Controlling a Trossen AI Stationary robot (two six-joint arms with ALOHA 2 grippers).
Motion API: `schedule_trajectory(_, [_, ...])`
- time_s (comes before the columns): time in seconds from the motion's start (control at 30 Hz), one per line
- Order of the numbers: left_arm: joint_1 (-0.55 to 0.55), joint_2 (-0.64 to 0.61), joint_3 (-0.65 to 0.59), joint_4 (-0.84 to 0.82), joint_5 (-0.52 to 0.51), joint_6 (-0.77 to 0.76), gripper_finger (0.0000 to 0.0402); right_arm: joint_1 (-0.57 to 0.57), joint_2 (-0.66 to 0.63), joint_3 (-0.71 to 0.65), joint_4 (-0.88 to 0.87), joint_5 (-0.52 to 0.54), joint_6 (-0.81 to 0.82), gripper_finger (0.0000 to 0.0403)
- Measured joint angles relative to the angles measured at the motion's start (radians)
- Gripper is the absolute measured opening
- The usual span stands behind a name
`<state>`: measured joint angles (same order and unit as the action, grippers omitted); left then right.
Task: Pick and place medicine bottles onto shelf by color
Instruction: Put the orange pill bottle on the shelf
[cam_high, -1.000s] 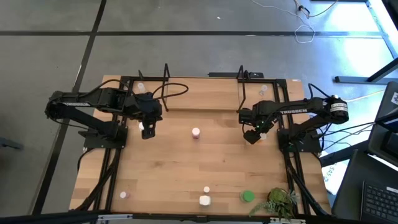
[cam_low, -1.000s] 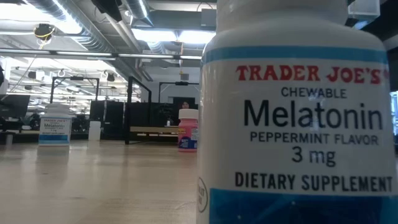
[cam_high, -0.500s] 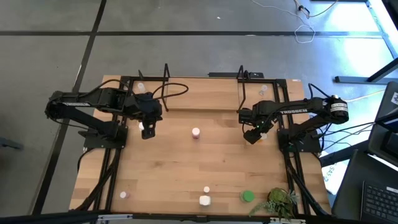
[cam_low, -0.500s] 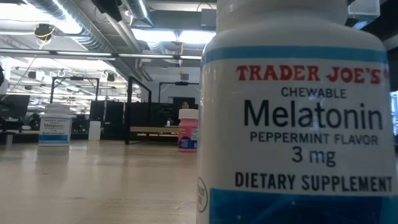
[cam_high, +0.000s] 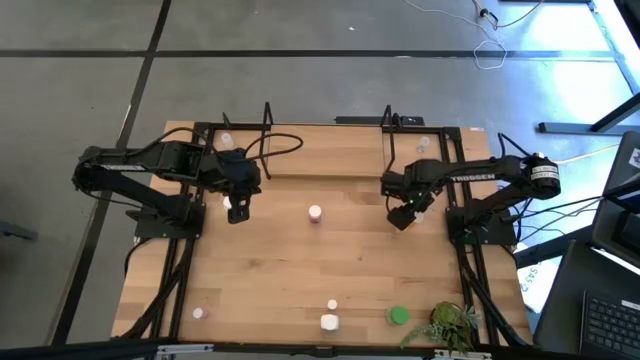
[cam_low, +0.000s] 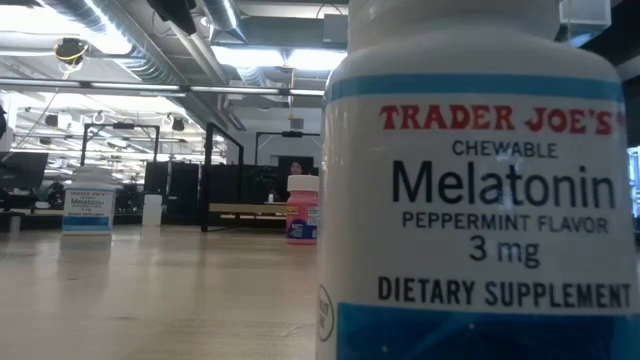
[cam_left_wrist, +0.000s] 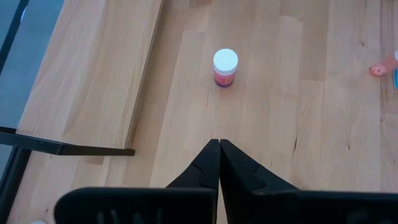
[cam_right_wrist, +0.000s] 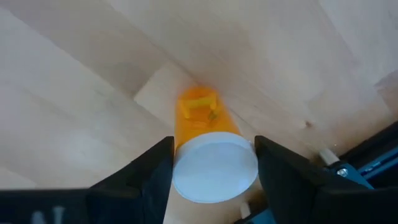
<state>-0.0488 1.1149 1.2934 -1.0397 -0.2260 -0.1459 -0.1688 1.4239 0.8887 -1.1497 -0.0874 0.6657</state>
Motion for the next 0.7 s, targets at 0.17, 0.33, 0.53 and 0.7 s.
schedule_trajectory(0.17, [0.0, 0.0, 0.0, 0.0, 0.0, 0.0, 0.0, 0.0, 0.0, 0.057, -0.021, -0.002, -0.019, 0.0211])
schedule_trajectory(0.33, [0.0, 0.0, 0.0, 0.0, 0.0, 0.0, 0.0, 0.003, 0.0, 0.119, -0.068, -0.002, -0.037, 0.0211])
schedule_trajectory(0.53, [0.0, 0.0, 0.0, 0.0, 0.0, 0.0, 0.0, 0.029, 0.0, 0.199, -0.118, 0.005, -0.046, 0.0211])
schedule_trajectory(0.7, [0.0, 0.0, 0.0, 0.0, 0.0, 0.0, 0.0, 0.058, 0.0, 0.285, -0.146, 0.007, -0.046, 0.0211])
